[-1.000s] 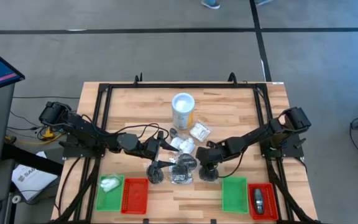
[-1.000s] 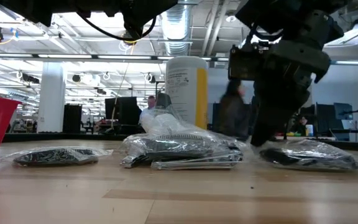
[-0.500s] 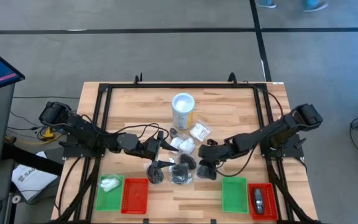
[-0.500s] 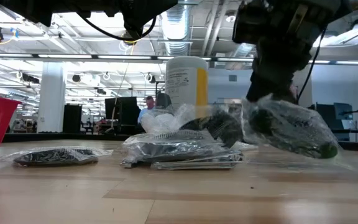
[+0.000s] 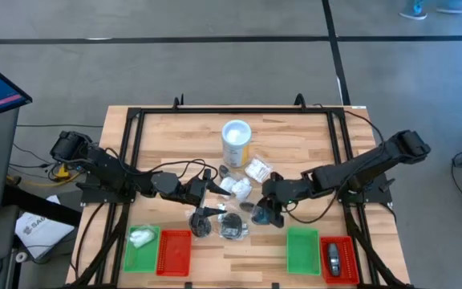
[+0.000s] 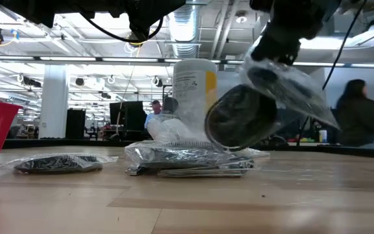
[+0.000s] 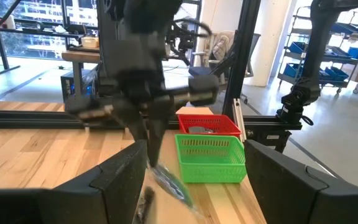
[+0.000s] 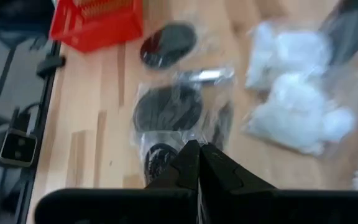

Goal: Pick & Place Travel size toiletries
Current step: Put the hairbrush into the left red bin

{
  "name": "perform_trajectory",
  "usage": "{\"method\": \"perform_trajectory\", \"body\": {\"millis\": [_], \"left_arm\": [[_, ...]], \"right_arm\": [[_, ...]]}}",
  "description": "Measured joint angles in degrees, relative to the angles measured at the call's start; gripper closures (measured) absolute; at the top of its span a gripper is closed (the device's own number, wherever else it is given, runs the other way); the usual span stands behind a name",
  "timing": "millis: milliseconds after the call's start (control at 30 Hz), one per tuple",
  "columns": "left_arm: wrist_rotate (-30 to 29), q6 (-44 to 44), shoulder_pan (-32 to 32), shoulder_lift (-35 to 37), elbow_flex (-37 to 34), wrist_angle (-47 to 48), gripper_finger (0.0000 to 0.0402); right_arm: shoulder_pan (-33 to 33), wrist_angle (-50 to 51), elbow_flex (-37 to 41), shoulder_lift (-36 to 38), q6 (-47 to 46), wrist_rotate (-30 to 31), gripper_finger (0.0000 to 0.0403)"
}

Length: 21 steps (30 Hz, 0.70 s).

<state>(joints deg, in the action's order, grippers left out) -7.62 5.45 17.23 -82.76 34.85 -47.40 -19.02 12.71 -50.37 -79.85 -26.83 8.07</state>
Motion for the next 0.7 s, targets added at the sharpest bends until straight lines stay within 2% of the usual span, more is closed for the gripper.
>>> {"method": "perform_trajectory", "body": {"millis": [333, 700], "left_arm": [[0.0, 0.0, 0.0, 0.0, 0.0, 0.0, 0.0142], [-0.01, -0.01, 0.0, 0.0, 0.0, -0.04, 0.0142]], "right_arm": [[-2.4, -1.02, 0.0, 6.65, 0.46, 8.73, 0.0403], [-2.24, -4.93, -0.02, 7.9, 2.04, 12.88, 0.0403]]}}
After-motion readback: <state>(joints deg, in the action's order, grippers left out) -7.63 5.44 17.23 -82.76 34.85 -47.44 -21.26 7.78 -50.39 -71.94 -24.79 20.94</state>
